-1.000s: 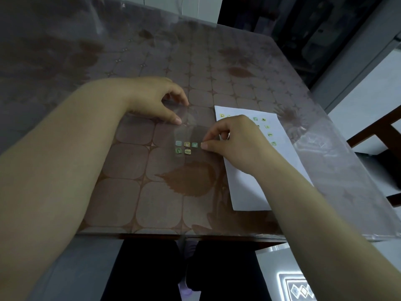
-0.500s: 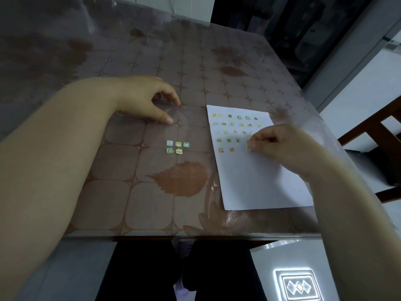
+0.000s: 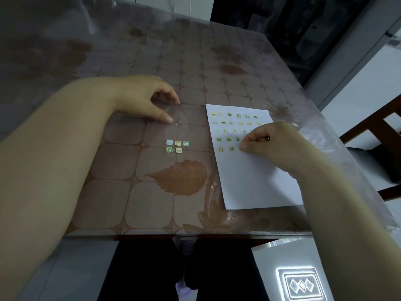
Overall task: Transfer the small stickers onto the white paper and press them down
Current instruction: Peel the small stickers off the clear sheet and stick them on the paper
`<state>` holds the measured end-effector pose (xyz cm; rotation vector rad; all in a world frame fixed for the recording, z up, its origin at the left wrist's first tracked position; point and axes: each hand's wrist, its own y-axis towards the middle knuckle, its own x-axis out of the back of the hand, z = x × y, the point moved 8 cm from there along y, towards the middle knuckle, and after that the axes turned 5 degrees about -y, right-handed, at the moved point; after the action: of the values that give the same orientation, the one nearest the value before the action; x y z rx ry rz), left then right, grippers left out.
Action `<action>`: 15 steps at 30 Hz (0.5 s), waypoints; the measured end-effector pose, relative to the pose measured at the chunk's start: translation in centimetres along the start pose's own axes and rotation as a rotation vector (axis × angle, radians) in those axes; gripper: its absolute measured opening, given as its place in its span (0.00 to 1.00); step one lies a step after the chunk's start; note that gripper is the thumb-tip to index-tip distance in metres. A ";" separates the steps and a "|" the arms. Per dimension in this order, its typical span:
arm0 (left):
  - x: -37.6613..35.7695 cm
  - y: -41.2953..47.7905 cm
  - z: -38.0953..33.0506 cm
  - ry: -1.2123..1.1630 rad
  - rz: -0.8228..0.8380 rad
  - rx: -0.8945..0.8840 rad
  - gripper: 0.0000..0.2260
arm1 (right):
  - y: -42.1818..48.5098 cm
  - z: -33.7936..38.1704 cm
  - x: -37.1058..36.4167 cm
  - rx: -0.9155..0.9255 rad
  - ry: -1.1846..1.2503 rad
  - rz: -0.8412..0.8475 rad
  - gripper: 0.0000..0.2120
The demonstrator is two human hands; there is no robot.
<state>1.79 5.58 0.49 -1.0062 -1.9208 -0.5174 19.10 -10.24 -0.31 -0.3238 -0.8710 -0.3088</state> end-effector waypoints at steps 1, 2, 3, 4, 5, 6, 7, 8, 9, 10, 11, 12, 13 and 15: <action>0.0 0.0 0.0 0.000 0.001 -0.001 0.20 | 0.1 0.0 0.0 -0.006 -0.014 -0.001 0.02; 0.0 0.0 0.0 0.000 0.004 0.000 0.20 | 0.3 -0.1 0.1 -0.017 -0.030 0.002 0.04; 0.0 0.0 0.0 0.001 0.004 0.000 0.20 | 0.5 -0.2 0.2 -0.036 -0.049 0.010 0.07; 0.0 -0.1 0.0 0.000 0.003 0.002 0.20 | 0.7 -0.3 0.2 -0.057 -0.068 0.025 0.09; 0.0 -0.1 -0.1 -0.003 0.001 0.002 0.20 | 0.9 -0.3 0.3 -0.075 -0.092 0.045 0.12; 0.0 -0.1 -0.1 -0.005 0.001 0.001 0.20 | 1.1 -0.3 0.4 -0.082 -0.128 0.061 0.13; 0.0 -0.1 -0.1 -0.005 0.002 0.000 0.20 | 1.1 0.0 0.5 -0.073 -0.174 0.067 0.13; 0.0 -0.1 0.0 -0.003 0.005 0.000 0.20 | 1.1 0.5 0.5 -0.046 -0.213 0.056 0.13; 0.0 -0.1 0.0 0.001 0.007 0.000 0.20 | 1.0 1.4 0.5 0.006 -0.225 0.025 0.12; 0.0 -0.1 0.0 0.005 0.009 -0.001 0.20 | 0.8 2.6 0.4 0.073 -0.206 -0.016 0.10; 0.0 -0.1 0.0 0.006 0.010 -0.002 0.20 | 0.6 3.8 0.1 0.141 -0.168 -0.051 0.09; 0.0 -0.1 0.0 0.006 0.011 -0.004 0.20 | 0.3 5.1 -0.5 0.200 -0.137 -0.073 0.07; 0.1 -0.1 -0.1 0.006 0.009 -0.008 0.20 | 0.2 6.2 -1.3 0.241 -0.130 -0.081 0.06; 0.1 -0.1 -0.3 0.006 0.004 -0.013 0.20 | 0.2 7.4 -2.9 0.282 -0.152 -0.080 0.05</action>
<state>1.81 5.38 0.69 -1.0159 -1.9123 -0.5309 12.26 -6.69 1.83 -0.0500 -1.0647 -0.2336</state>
